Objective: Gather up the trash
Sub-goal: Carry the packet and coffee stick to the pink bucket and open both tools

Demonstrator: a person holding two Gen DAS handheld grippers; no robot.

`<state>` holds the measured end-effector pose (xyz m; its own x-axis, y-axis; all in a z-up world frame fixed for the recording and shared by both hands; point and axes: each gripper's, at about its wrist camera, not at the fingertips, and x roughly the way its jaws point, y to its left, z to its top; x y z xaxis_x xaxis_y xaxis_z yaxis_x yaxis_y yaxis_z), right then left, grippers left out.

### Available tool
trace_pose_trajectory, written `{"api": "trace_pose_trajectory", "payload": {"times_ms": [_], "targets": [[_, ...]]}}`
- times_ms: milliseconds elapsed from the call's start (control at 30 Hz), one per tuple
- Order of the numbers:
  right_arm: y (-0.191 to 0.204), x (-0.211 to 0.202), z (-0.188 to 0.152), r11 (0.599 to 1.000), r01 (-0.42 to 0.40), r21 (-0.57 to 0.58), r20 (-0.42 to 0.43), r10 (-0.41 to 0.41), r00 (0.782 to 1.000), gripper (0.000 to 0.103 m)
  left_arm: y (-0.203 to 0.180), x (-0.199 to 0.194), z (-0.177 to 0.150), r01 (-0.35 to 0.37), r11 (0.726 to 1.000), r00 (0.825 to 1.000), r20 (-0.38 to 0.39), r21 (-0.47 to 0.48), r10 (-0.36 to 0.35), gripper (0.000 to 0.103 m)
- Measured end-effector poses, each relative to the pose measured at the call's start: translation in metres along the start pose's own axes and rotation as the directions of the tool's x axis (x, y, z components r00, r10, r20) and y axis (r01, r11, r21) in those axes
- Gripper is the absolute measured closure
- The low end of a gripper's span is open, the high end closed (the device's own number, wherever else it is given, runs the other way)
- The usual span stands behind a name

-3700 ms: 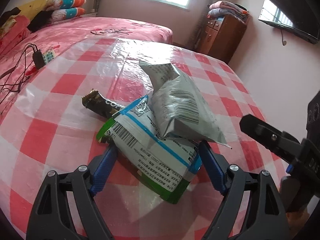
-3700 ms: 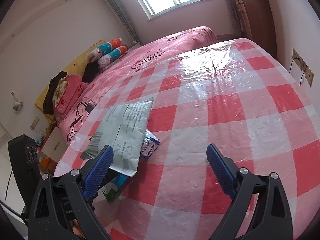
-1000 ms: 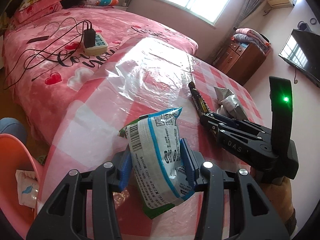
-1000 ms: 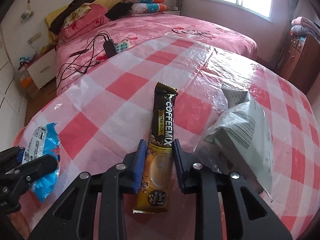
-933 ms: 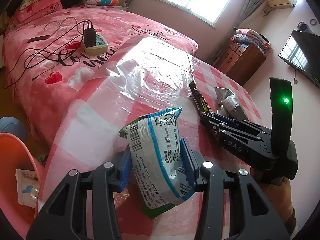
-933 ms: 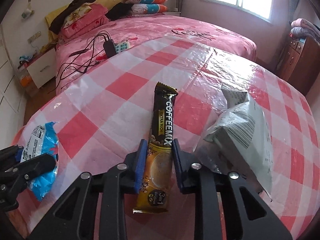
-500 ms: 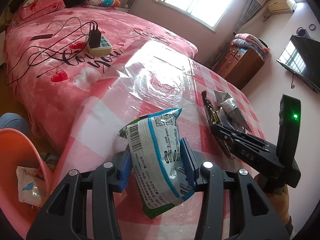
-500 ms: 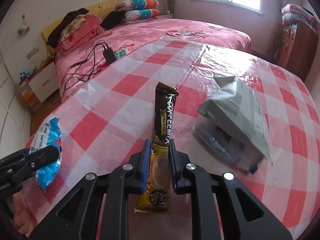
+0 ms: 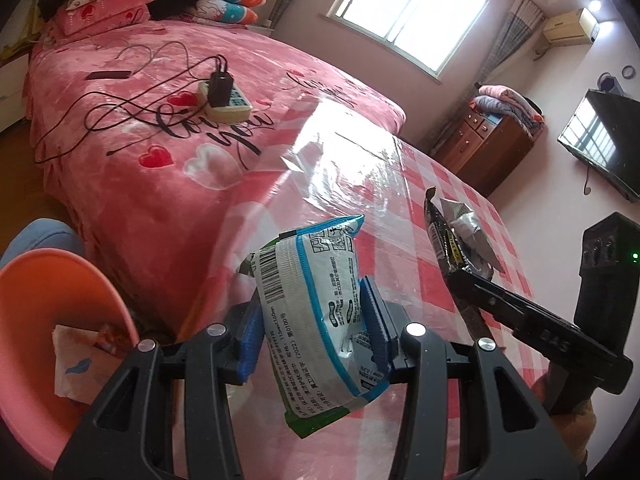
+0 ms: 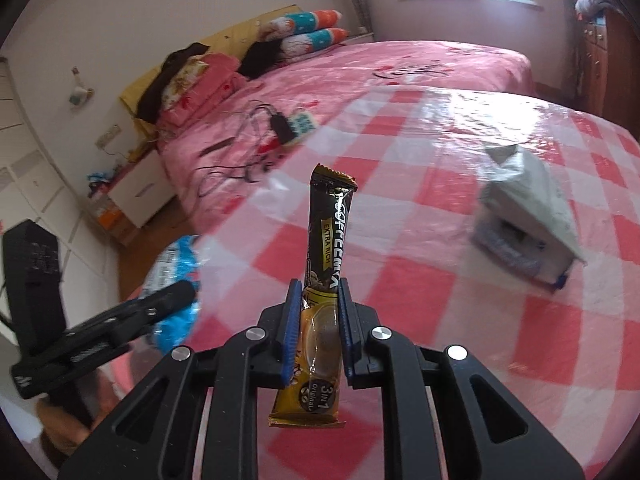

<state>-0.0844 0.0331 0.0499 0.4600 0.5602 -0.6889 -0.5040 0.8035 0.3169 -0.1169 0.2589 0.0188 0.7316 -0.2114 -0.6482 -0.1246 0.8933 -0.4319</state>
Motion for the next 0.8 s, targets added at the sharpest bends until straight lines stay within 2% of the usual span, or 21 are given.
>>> {"api": "trace_pose_trajectory", "payload": {"times_ms": [367, 733, 800], "targets": [[0.072, 0.011, -0.001, 0.982, -0.184, -0.040, -0.059, 0.181, 0.982, 0.084, 0.044, -0.035, -0.001, -0.065, 0.996, 0.997, 0.039, -0.066, 0.068, 0.056], [0.148, 0.044, -0.013, 0.936, -0.335, -0.104, -0.181, 0.313, 0.932, 0.084, 0.115, -0.069, -0.011, -0.197, 0.967, 0.978, 0.042, -0.164, 0.206, 0.056], [0.164, 0.054, -0.016, 0.924, -0.365, -0.112, -0.211, 0.337, 0.917, 0.080, 0.131, -0.072, -0.014, -0.226, 0.956, 0.971, 0.031, -0.188, 0.235, 0.056]]}}
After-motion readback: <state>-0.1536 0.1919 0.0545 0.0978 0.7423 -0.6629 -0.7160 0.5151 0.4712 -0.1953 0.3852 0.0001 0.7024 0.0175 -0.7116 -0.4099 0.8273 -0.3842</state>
